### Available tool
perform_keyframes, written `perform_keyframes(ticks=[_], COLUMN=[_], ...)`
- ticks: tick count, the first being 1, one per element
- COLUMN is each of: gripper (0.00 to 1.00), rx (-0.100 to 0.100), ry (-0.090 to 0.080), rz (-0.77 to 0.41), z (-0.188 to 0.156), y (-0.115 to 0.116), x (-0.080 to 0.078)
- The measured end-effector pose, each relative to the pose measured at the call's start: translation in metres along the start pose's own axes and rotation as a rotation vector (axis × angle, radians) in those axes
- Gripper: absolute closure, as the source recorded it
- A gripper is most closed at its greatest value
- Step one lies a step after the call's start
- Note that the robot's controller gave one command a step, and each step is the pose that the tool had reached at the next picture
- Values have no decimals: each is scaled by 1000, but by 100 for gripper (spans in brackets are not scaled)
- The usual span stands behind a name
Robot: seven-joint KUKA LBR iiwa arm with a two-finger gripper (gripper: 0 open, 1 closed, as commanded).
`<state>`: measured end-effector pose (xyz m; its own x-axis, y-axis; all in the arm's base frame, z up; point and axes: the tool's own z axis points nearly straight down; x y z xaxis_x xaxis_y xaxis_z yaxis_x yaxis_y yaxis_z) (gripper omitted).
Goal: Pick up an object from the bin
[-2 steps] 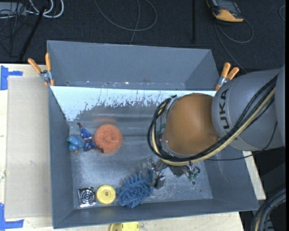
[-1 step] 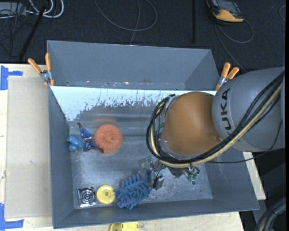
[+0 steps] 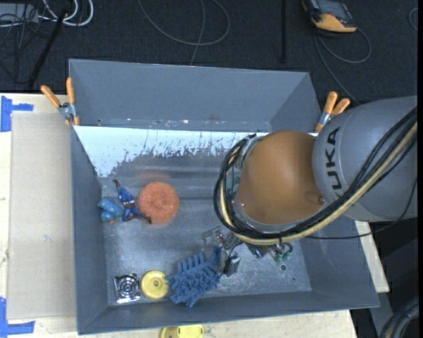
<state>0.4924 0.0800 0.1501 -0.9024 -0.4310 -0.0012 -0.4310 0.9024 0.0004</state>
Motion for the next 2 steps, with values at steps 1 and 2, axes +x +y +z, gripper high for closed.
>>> perform_keyframes(ticks=[1,2], gripper=[100,100], rx=[-1,1], ry=[6,-4], rz=[17,15], z=[-43,-75], y=[7,10], x=[-15,-16])
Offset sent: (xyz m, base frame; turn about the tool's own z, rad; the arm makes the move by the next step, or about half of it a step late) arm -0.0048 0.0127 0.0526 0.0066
